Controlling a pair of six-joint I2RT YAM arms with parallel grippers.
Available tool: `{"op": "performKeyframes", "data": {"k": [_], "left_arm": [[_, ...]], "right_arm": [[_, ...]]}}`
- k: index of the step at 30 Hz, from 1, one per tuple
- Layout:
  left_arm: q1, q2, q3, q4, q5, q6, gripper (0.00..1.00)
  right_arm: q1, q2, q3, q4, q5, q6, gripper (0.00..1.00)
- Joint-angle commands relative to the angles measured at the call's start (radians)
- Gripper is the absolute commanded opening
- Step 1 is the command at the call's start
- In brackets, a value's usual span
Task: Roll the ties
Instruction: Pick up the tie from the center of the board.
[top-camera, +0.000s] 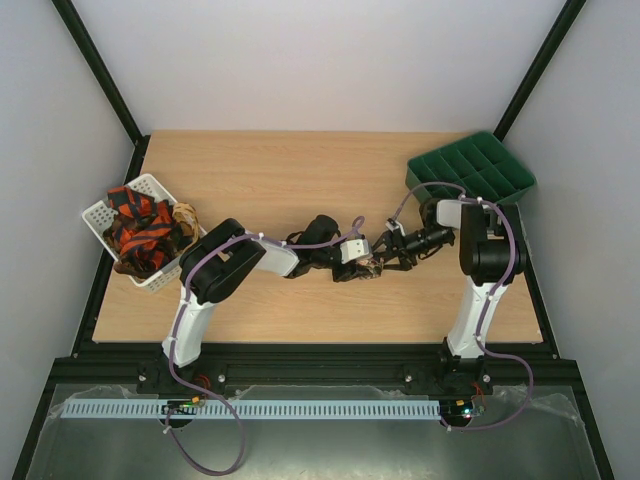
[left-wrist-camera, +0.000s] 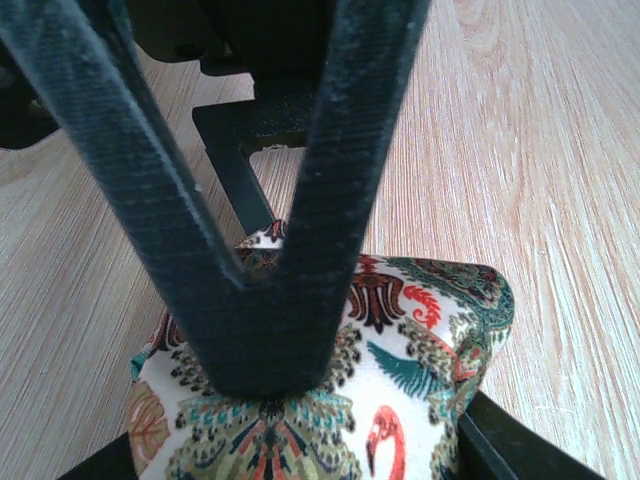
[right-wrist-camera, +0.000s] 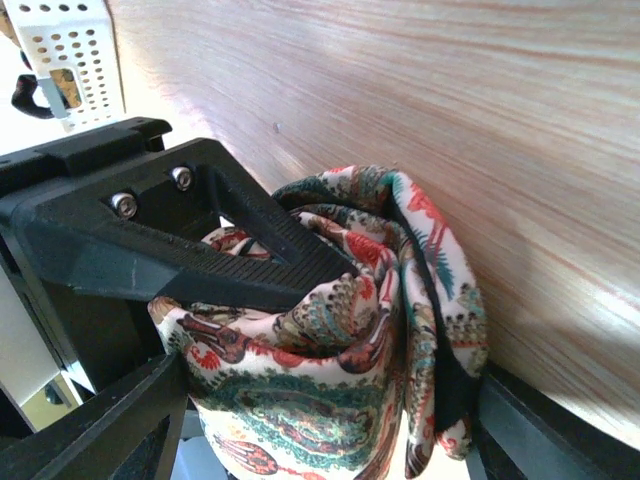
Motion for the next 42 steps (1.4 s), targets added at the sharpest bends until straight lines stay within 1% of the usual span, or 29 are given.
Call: {"op": "performKeyframes", "data": {"k": [1,3,5,9,13,15,16,19,22,23,25,26,27,28,30,31,32,34,35,37,40,42], "left_arm": [[0.009,0.044,-0.043,-0.151,-0.023,0.008,0.45],[0.009,0.045,-0.043,-0.151,-0.023,0.007,0.46],[0.008,0.044,-0.045,-0.15,-0.023,0.006,0.46],[0.009,0.043,-0.045,-0.149,-0.023,0.007,0.46],[0.009,0.041,-0.043,-0.151,-0.024,0.007,0.49],[0.012,0.037,-0.041,-0.148,-0.025,0.003,0.54],[0.015,0.032,-0.04,-0.143,-0.026,-0.002,0.58],[0.017,0.002,-0.038,-0.121,-0.025,-0.019,0.74],[0.011,-0.03,-0.04,-0.091,-0.023,-0.025,0.94],[0.008,-0.035,-0.039,-0.084,-0.024,-0.03,0.98],[0.002,-0.029,-0.019,-0.091,-0.031,-0.037,0.99],[0.001,-0.022,-0.007,-0.1,-0.032,-0.038,0.97],[-0.001,-0.014,0.005,-0.114,-0.031,-0.038,0.93],[-0.002,-0.007,0.018,-0.131,-0.029,-0.039,0.87],[0.0,-0.004,0.033,-0.163,-0.022,-0.035,0.69],[0.0,-0.01,0.03,-0.17,-0.023,-0.034,0.67],[0.001,-0.023,0.023,-0.171,-0.024,-0.029,0.71],[0.001,-0.062,-0.007,-0.159,-0.034,-0.023,0.92],[0.003,-0.088,-0.028,-0.145,-0.039,-0.022,0.98],[0.009,-0.133,-0.054,-0.142,-0.044,-0.024,0.99],[0.029,-0.174,-0.053,-0.191,-0.046,-0.049,0.99],[0.042,-0.201,-0.059,-0.216,-0.047,-0.063,0.99]], "right_arm": [[-0.002,0.001,-0.032,-0.053,-0.054,-0.049,0.73],[-0.003,0.006,-0.032,-0.039,-0.052,-0.037,0.66],[-0.003,0.009,-0.032,-0.02,-0.045,-0.017,0.56],[-0.003,0.004,-0.038,0.047,-0.006,0.039,0.23],[-0.003,0.004,-0.043,0.068,0.022,0.051,0.02],[-0.002,-0.003,-0.051,0.075,0.028,0.053,0.01],[-0.002,-0.009,-0.057,0.08,0.031,0.056,0.01],[-0.003,-0.032,-0.072,0.094,0.04,0.067,0.01],[-0.002,-0.042,-0.077,0.092,0.04,0.067,0.01],[-0.001,-0.045,-0.079,0.091,0.04,0.066,0.01],[-0.001,-0.053,-0.079,0.09,0.041,0.066,0.01],[0.0,-0.058,-0.077,0.088,0.042,0.066,0.01],[0.0,-0.064,-0.073,0.086,0.043,0.066,0.01],[-0.001,-0.071,-0.067,0.082,0.047,0.065,0.01],[-0.002,-0.087,-0.047,0.066,0.058,0.059,0.01],[-0.001,-0.095,-0.035,0.051,0.068,0.048,0.01],[0.0,-0.102,-0.016,0.031,0.08,0.037,0.01],[-0.004,-0.114,0.033,-0.027,0.117,0.006,0.01],[-0.008,-0.118,0.064,-0.06,0.135,-0.01,0.01],[-0.02,-0.125,0.13,-0.124,0.168,-0.044,0.01],[-0.033,-0.127,0.252,-0.23,0.238,-0.103,0.01],[-0.044,-0.122,0.358,-0.292,0.32,-0.144,0.01]]}}
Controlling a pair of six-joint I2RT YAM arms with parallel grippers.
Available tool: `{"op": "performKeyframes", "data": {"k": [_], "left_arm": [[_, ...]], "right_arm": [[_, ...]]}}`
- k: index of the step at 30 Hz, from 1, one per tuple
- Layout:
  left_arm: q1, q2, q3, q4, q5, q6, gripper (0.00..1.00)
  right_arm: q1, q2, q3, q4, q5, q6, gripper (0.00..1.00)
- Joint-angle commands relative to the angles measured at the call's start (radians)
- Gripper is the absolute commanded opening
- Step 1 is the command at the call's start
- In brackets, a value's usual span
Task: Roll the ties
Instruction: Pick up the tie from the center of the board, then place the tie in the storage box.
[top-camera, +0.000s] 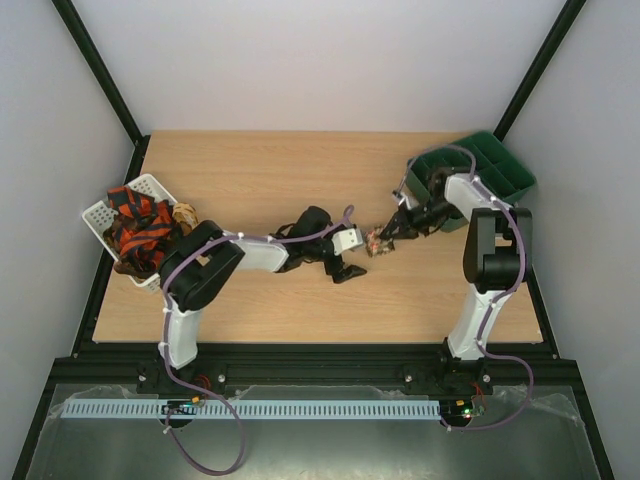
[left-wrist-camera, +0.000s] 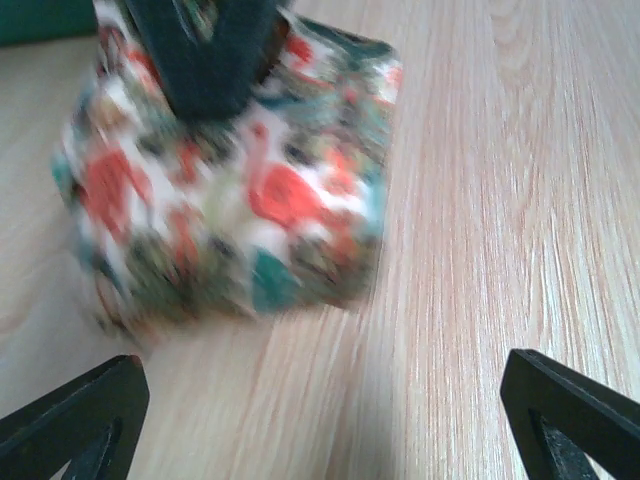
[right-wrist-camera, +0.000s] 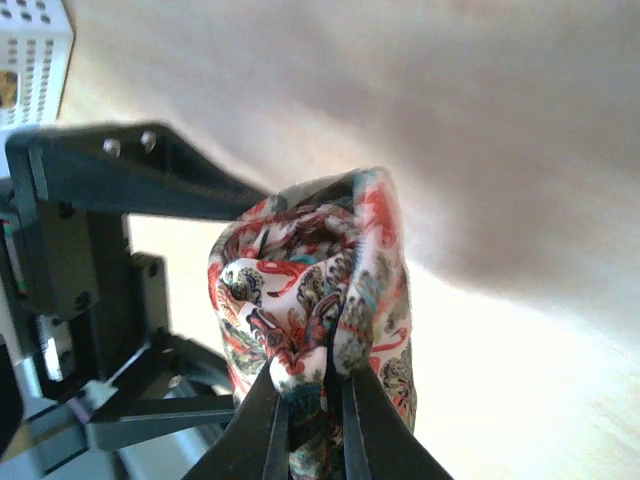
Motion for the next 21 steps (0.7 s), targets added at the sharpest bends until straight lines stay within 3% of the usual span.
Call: {"op": "performKeyframes", "data": {"k": [1,10,21], "left_arm": [[0.032,-0.088,-0.027,-0.104,0.009,-0.035,0.99],[0.076,-0.139,-0.066,-0.151,-0.011,-0.043,0.99],[0.095,-0.141,-0.069,-0.152,-0.022,-0.055,0.99]], "right_arm": [[-0.047,-0.043,0.222,-0.184,0.194,-0.123,0.01],[-0.126,0.033,0.603,-0.283,0.445,-0.16,0.01],[-0.146,0.138,0.775,-0.285,0.716,-0.231,0.01]]}}
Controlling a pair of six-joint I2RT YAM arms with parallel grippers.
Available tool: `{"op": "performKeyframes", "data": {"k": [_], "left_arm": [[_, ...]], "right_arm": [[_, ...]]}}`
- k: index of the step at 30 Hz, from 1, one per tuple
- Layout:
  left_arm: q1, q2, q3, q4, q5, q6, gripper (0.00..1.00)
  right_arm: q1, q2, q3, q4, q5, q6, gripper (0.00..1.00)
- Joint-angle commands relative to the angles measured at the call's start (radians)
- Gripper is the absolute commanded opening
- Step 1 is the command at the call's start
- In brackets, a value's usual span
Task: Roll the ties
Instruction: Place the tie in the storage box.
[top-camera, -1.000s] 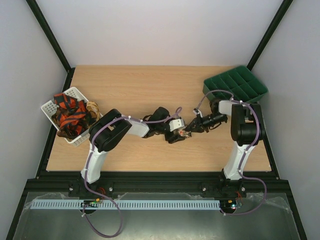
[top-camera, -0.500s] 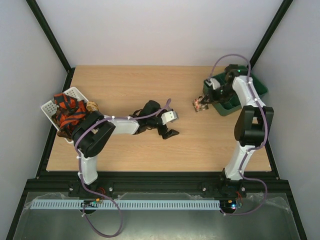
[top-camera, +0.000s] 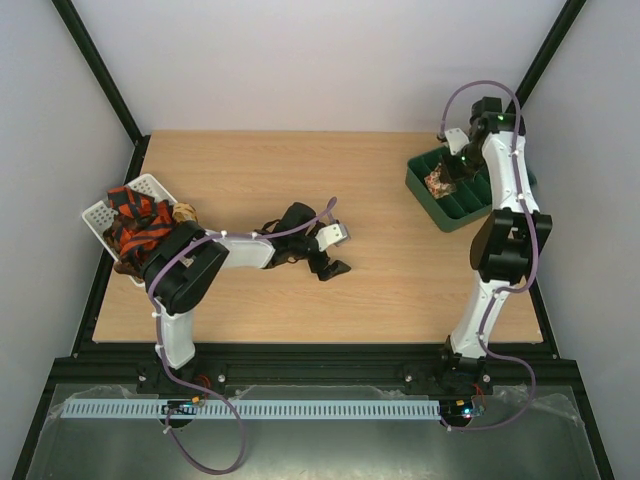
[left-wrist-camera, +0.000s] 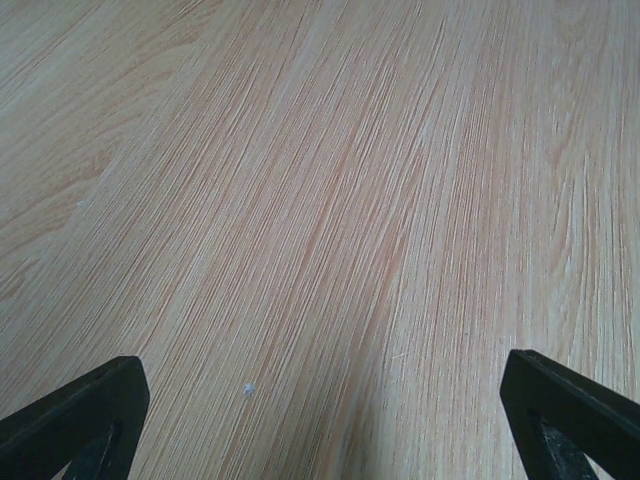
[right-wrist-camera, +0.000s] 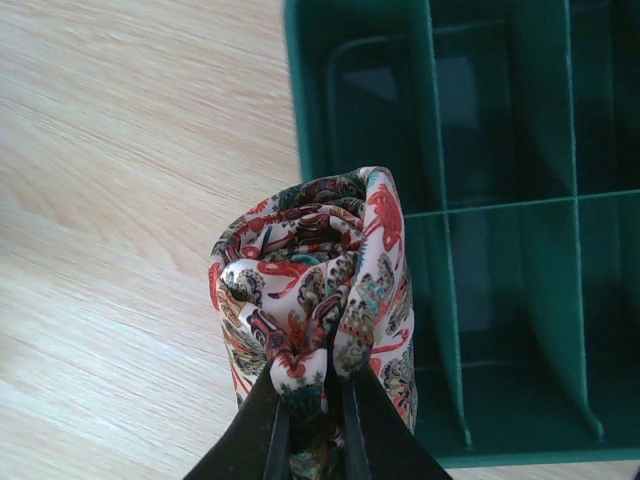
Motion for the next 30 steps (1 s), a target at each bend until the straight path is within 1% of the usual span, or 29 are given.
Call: {"op": "performKeyframes", "data": {"k": [1,7,17,20,24,26,30], "left_arm": [[0.012,-0.031,-0.01,-0.01,-0.004,-0.015,0.99],[0.018,-0.032,-0.021,-0.001,-0.003,-0.023,0.99],[0.023,-0.029,-0.021,0.009,-0.006,-0.034,0.99],[0.023,-0.03,-0.021,0.008,-0.007,-0.036,0.99],[0.026,-0.034,-0.022,-0.001,-0.011,-0.035,0.99],[0.029,-0.036,-0.023,-0.004,-0.013,-0.033,0.99],[0.037,-0.043,-0.014,-0.009,-0.016,-0.031,0.99]], "right_arm": [[-0.007,0.063,0.054,-0.079,0.133,-0.056,0.01],[-0.012,0.131,0.074,-0.088,0.211,-0.084,0.01],[-0.016,0.221,0.069,-0.099,0.249,-0.114,0.02],[-0.016,0.249,0.066,-0.103,0.252,-0.113,0.08],[-0.017,0.274,0.069,-0.101,0.265,-0.101,0.22],[-0.017,0.277,0.069,-0.101,0.269,-0.098,0.25],[-0.017,0.27,0.096,-0.111,0.267,-0.083,0.38]]}}
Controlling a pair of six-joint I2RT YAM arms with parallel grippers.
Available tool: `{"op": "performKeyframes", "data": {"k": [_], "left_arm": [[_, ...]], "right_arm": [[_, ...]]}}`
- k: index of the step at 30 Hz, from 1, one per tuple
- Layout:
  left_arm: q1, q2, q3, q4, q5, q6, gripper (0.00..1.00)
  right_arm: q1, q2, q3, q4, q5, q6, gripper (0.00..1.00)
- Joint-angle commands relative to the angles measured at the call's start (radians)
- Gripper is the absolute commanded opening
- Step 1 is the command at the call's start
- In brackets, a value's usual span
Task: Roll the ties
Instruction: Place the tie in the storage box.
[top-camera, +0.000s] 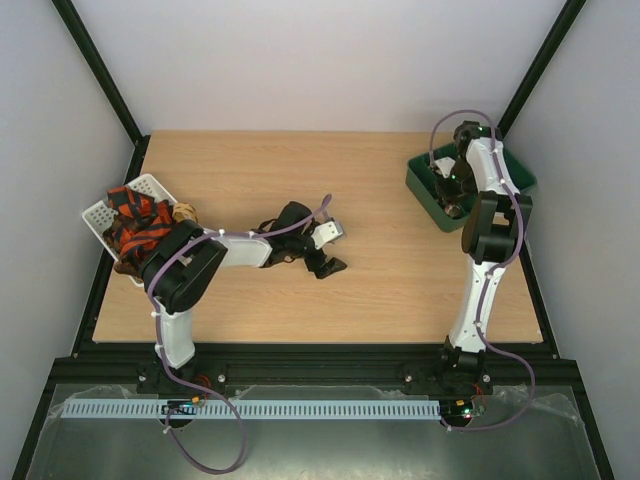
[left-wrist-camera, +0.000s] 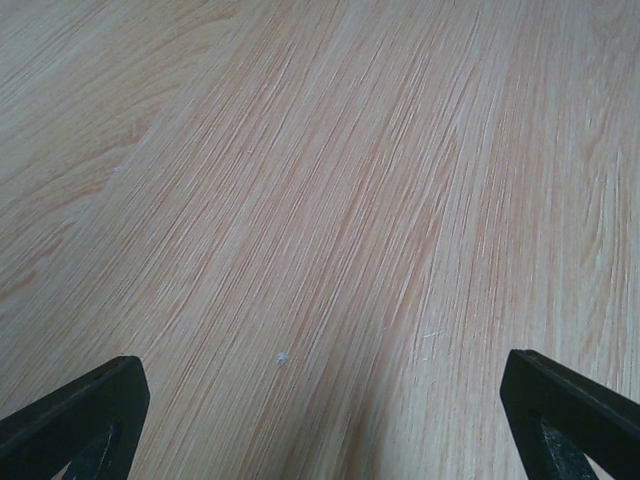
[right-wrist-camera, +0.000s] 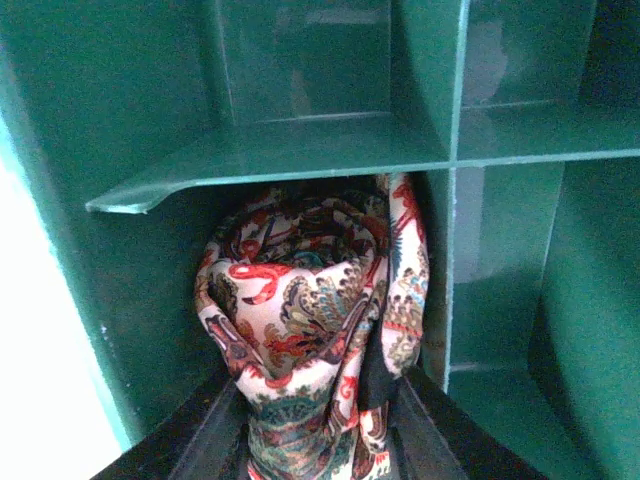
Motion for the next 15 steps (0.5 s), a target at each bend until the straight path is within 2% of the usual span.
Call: {"op": "performKeyframes", "data": {"k": [1,5,11,15], "left_arm": [[0.014,-0.044,0.002,-0.015,-0.005,-0.001,0.99],[0.019,-0.049,0.013,-0.026,-0.004,0.007,0.99],[0.026,-0.067,0.024,-0.031,-0.008,0.01,0.99],[0.05,-0.107,0.043,-0.023,-0.03,-0.042,0.99]], "right_arm": [[-0.008,-0.002,0.062,-0.067,0.032,0.017,0.41],[-0.009,-0.039,0.088,-0.077,0.024,0.027,0.53],[-0.009,-0.124,0.091,-0.072,0.003,0.048,0.65],[-0.009,-0.2,0.091,-0.028,-0.046,0.085,0.87]]}}
